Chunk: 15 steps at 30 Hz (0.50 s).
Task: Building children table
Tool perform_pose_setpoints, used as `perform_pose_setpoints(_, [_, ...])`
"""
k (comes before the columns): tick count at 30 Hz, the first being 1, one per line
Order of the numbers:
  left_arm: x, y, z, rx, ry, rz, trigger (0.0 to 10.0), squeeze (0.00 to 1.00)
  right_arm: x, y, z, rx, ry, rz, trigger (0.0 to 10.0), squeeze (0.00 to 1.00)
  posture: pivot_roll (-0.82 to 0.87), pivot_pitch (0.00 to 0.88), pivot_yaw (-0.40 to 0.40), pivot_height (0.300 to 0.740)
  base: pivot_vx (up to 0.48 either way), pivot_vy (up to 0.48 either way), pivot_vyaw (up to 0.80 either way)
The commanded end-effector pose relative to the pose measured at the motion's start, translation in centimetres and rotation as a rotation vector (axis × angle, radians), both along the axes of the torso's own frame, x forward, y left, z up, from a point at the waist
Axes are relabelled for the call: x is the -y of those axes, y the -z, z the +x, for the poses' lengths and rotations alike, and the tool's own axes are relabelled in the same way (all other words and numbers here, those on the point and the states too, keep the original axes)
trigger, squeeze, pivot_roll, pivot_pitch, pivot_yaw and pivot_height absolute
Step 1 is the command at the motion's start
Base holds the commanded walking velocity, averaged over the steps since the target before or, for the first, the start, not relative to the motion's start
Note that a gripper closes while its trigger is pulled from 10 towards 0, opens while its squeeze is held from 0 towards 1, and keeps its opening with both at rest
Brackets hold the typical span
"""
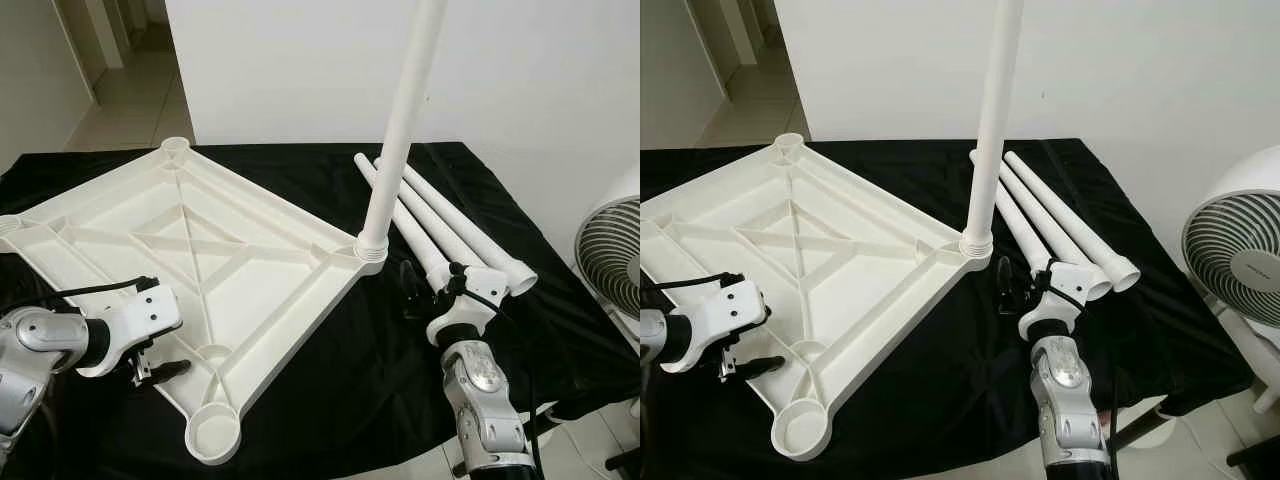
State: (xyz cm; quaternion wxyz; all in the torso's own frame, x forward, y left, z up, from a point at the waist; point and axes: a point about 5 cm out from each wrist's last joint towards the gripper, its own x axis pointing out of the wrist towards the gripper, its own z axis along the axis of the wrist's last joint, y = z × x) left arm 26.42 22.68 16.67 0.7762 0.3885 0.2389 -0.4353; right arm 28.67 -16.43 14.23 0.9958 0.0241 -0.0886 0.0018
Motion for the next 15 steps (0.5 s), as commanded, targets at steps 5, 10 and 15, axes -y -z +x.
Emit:
perform_pose_setpoints(5, [0.7,0.6,0.3,-0.038,0.081,0.036,10.0,0.0,0.2,0.3,-0.3,-0.009,0.012,0.0,10.0,0.0,0.0,0.073,0.02,0.74,0.0,0.0,0.0])
perform_pose_setpoints(10, [1.2,0.8,0.8,-0.041,0.119,0.052,10.0,0.0,0.3,0.3,-0.4,-0.008,0.02,0.0,10.0,0.0,-0.01,0.074,0.031,0.74,0.0,0.0,0.0])
perform_pose_setpoints(15, [1.5,0.9,1.0,-0.051,0.151,0.063,10.0,0.0,0.4,0.3,-0.6,-0.009,0.027,0.002,10.0,0.0,-0.02,0.079,0.045,0.74,0.0,0.0,0.0])
